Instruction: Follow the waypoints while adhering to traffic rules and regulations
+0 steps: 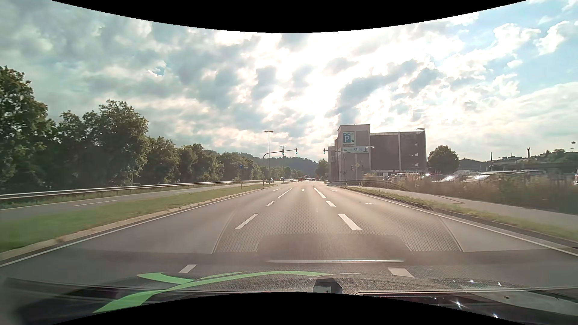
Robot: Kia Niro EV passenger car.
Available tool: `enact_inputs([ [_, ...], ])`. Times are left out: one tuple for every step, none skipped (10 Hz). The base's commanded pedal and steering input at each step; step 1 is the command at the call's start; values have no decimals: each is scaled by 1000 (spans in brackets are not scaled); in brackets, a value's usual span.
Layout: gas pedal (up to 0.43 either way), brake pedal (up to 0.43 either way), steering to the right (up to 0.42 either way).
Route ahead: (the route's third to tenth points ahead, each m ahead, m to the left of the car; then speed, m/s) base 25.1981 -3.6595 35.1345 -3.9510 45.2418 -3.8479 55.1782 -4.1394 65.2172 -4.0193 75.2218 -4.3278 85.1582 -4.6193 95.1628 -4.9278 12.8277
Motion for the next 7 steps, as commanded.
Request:
enact_inputs([
  [0, 0, -1],
  [0, 0, -1],
  [0, 0, 0],
  [0, 0, 0],
  [0, 0, 0],
  [67, 0, 0],
  [118, 0, 1],
])
